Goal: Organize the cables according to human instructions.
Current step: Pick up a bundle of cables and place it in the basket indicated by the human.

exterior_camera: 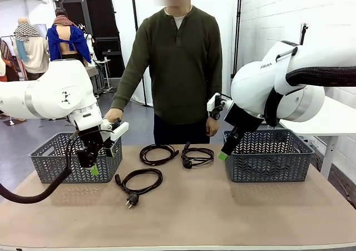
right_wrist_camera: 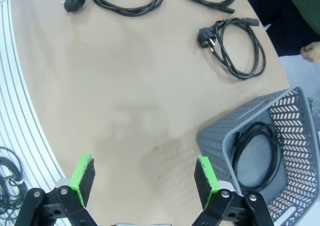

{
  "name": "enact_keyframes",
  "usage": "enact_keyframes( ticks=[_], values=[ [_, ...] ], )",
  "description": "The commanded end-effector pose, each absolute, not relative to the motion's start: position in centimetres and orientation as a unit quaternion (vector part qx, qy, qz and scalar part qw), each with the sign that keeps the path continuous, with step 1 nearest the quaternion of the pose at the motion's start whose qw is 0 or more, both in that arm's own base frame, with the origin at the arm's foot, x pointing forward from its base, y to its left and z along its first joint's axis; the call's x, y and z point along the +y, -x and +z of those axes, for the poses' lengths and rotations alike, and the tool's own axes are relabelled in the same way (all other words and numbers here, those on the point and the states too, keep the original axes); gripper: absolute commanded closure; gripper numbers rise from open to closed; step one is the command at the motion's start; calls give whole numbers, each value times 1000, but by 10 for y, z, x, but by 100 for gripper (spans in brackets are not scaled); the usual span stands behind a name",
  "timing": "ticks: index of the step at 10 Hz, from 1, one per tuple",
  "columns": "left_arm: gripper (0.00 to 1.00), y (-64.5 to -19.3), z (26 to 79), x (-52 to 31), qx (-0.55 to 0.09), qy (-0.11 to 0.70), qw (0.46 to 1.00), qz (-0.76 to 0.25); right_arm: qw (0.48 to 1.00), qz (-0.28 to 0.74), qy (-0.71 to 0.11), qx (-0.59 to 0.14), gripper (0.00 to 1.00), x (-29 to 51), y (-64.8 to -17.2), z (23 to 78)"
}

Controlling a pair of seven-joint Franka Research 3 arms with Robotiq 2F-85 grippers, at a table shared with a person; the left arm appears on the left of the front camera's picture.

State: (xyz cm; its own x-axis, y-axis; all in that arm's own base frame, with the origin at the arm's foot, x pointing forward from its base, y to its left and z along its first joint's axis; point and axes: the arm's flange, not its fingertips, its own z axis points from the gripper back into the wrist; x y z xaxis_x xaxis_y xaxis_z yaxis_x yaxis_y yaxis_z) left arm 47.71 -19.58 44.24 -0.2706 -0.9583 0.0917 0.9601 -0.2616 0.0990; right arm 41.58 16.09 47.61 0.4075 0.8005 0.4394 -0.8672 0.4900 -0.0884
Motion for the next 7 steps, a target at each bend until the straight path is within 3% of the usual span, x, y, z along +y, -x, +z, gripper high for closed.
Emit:
enact_keyframes(
  ticks=[1, 4, 7],
  values=[
    [0, -477, 444, -194, -65, 8, 604, -795, 836, 497, -75, -219, 0, 161, -417, 477],
    [0, -477, 442, -197, -67, 6, 603, -795, 836, 497, -75, -219, 0, 161, -417, 477],
    [0, -486, 415, -213, -36, -15, 547, -836, 836, 497, -75, -219, 0, 161, -417, 477]
  ],
)
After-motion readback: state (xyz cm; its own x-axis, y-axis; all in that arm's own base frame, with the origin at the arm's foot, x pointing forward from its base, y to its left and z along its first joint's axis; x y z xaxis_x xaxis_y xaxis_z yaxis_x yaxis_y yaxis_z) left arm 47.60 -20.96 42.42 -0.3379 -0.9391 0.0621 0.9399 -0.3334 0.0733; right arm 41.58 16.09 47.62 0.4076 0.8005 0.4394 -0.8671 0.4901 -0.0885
